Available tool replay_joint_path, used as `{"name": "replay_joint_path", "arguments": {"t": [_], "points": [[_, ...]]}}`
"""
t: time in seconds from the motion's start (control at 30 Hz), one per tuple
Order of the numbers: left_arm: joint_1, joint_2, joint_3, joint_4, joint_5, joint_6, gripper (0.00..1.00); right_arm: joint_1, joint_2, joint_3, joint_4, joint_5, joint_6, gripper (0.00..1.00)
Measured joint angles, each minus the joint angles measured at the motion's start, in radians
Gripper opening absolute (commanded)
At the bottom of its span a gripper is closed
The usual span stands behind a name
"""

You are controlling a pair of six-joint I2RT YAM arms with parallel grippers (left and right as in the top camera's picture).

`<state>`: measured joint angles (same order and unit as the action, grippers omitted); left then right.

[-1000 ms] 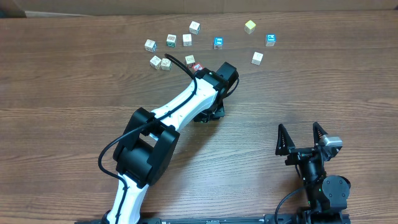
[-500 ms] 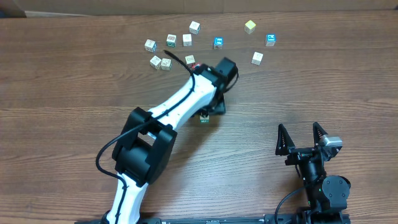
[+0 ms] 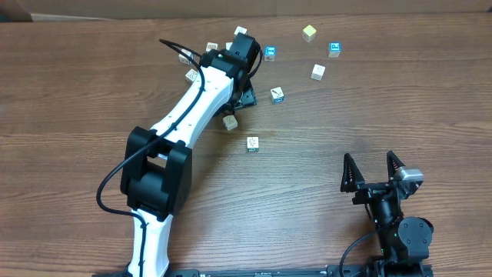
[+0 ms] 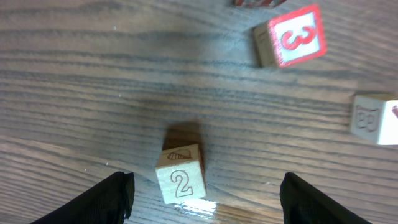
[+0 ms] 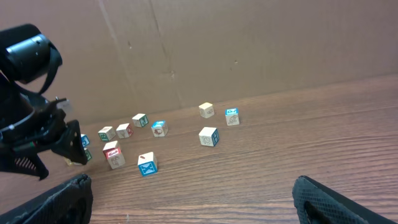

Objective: Form a tower

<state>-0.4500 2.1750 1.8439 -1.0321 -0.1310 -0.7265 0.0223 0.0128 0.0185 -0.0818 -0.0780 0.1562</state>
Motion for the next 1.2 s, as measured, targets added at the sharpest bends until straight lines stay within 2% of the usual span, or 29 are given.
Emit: {"name": "replay_joint_path", "arguments": {"t": [0.27, 0.47, 0.53, 1.2], "points": [[-0.002, 0.0, -0.101, 0.069, 0.0, 0.0, 0.66, 0.0, 0.0, 0.0, 0.0, 0.0, 0.0, 1.0], [-0.002, 0.0, -0.171, 0.135, 0.0, -0.003, 0.46, 0.0, 0.0, 0.0, 0.0, 0.0, 0.0, 1.0], [-0.002, 0.0, -0.174, 0.139, 0.0, -0.004, 0.42, 0.0, 0.0, 0.0, 0.0, 0.0, 0.0, 1.0], [-0.002, 0.0, -0.175, 0.138, 0.0, -0.003, 0.36, 0.0, 0.0, 0.0, 0.0, 0.0, 0.0, 1.0]]}}
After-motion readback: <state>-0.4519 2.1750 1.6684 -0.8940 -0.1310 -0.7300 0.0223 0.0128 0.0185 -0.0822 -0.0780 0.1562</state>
